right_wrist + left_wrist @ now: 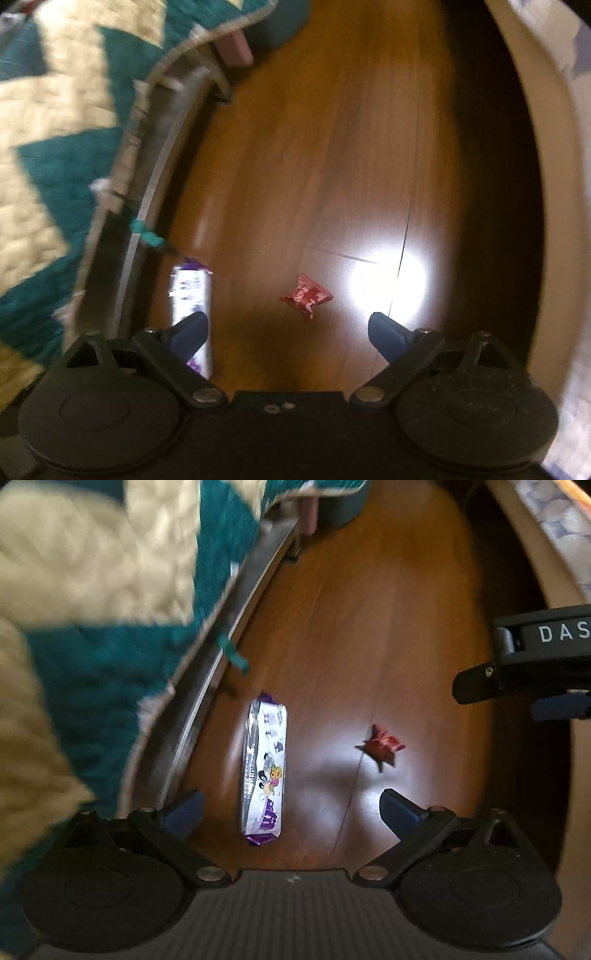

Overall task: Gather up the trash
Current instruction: 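Lower both tools back down to the snack box and red wrapper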

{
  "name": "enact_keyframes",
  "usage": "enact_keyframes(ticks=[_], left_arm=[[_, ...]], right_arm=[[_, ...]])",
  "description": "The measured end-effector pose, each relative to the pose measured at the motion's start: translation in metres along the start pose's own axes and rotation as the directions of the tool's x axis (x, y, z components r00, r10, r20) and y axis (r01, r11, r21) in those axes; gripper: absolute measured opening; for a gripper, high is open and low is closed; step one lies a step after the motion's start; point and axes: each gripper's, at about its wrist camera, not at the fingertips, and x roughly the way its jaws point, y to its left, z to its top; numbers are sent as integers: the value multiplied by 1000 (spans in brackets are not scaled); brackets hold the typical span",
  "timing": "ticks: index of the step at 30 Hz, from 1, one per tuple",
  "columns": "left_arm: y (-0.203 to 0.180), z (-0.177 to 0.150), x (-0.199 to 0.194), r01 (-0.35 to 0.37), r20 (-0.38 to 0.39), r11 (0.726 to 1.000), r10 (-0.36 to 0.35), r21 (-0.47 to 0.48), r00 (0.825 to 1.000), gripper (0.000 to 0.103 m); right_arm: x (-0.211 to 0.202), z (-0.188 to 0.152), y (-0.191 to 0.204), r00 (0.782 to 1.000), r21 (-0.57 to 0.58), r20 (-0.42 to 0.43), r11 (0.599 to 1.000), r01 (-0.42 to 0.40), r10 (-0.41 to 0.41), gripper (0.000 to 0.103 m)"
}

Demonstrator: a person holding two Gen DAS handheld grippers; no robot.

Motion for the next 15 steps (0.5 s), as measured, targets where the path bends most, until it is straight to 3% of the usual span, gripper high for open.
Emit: enact_keyframes(ticks=[7, 11, 15], left_arm=[[7, 0, 90, -58, -42, 998, 57, -30, 997, 102], [21, -1, 125, -82, -68, 993, 76, -80, 995, 102], [23, -4, 147, -95, -83, 993, 90, -66, 993, 102]], right_arm=[[93, 10, -22, 997, 180, -74, 984, -2, 16, 88], [134, 14, -28, 994, 277, -103, 961, -5, 35, 85], [163, 14, -29, 992, 350, -122, 937, 15, 30, 81]])
